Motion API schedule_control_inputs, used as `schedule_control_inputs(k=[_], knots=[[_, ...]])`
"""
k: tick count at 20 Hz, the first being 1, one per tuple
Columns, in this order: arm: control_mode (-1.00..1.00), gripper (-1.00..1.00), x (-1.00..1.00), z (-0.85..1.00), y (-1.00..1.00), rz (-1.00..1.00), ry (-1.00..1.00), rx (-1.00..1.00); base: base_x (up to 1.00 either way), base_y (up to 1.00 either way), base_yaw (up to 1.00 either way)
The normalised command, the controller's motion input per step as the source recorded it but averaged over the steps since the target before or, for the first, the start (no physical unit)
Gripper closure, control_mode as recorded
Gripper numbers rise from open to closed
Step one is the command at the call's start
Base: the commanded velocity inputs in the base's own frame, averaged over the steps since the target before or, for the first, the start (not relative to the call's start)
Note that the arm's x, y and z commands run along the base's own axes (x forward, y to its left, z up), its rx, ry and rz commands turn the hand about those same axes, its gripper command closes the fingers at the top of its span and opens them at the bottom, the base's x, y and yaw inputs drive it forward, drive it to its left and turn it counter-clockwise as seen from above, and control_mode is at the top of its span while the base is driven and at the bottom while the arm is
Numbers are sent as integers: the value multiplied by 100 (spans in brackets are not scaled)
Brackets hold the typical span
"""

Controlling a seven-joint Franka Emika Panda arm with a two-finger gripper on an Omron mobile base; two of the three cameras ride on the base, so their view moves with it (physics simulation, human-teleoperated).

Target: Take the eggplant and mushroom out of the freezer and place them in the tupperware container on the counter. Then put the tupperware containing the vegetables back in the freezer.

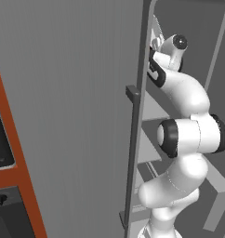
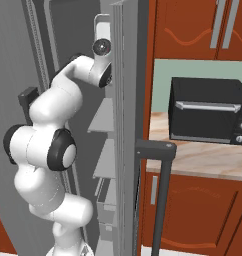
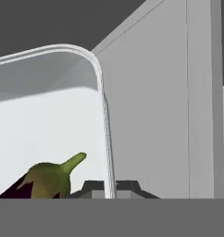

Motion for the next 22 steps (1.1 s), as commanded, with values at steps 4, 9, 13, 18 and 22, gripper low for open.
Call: schedule_control_inputs(k=[4,9,13,18,22], knots=[[-100,100,44,-13,0,0,0,0,0,0,0],[-100,-100,46,-15,4,0,4,0,0,0,0],[-100,-100,58,-9,0,0,1,0,0,0,0],[-100,-100,22,1,4,0,-2,0,0,0,0],[-100,-100,-44,3,5,0,-13,0,0,0,0]])
